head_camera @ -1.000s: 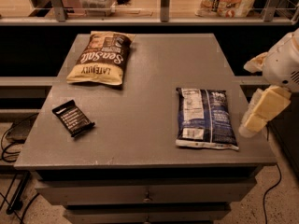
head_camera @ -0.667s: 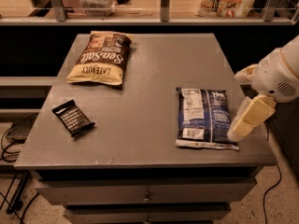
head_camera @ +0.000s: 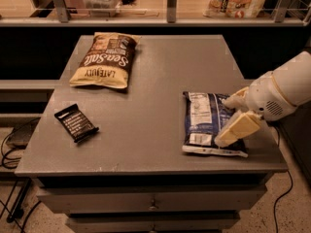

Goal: Move blue chip bag near brown chip bag

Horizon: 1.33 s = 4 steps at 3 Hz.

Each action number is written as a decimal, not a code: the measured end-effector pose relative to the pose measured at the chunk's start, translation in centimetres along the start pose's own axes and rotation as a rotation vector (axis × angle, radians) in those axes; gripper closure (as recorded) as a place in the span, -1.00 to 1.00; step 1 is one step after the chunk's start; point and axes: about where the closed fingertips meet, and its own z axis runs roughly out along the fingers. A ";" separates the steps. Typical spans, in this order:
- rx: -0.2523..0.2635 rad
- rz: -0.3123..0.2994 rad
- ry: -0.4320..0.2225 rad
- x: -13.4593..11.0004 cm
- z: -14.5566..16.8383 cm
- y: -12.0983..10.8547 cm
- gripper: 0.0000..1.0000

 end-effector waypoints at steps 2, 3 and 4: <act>0.000 0.025 -0.007 -0.3 0.1 -0.5 0.42; 0.043 -0.030 -0.005 -2.6 -2.1 -1.4 0.99; 0.098 -0.093 -0.021 -5.4 -4.9 -2.8 1.00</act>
Offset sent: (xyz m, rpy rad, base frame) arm 0.0114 -0.0007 0.0097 -0.0018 -0.0034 -0.0265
